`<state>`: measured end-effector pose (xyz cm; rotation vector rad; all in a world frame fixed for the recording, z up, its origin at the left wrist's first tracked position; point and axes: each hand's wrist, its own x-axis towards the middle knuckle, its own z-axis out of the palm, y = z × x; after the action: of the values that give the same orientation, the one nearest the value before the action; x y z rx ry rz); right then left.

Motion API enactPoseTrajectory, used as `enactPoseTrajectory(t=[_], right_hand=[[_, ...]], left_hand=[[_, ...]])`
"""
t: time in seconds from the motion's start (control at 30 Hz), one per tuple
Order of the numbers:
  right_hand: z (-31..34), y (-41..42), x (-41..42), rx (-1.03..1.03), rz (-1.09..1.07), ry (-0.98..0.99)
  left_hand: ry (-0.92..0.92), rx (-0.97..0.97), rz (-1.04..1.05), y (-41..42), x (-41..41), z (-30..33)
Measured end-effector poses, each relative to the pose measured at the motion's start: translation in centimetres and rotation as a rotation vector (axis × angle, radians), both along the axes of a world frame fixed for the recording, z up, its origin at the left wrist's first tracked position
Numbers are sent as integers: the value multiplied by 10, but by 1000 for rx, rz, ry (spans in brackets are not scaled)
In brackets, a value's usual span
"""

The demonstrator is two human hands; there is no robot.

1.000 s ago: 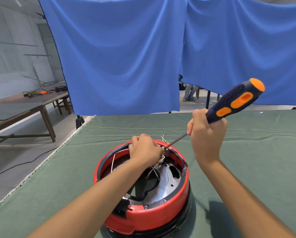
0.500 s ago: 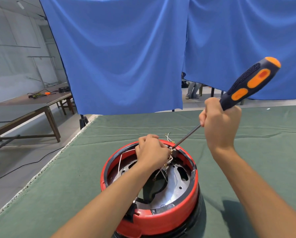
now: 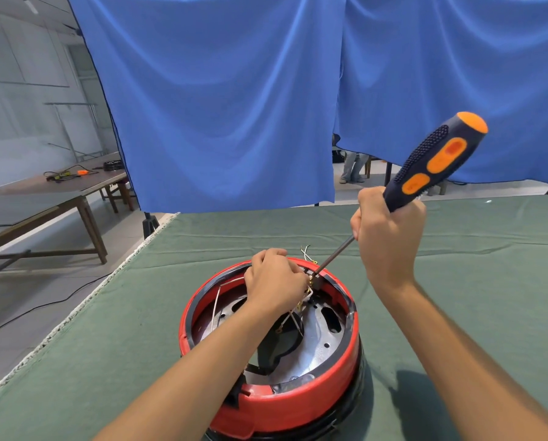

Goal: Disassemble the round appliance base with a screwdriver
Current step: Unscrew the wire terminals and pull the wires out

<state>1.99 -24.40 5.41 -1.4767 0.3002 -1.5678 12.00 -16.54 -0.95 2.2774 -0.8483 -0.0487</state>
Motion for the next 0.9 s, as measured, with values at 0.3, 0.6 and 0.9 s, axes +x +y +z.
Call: enactPoseTrajectory(t=[0.3, 0.6, 0.9], right_hand=[[5, -20, 5, 173, 46, -15], [6, -54, 23, 374, 41, 31], [2, -19, 4, 103, 86, -27]], left_hand=[[38, -11, -3, -1, 0, 0], [49, -16, -15, -1, 2, 0], [38, -13, -21, -2, 5, -2]])
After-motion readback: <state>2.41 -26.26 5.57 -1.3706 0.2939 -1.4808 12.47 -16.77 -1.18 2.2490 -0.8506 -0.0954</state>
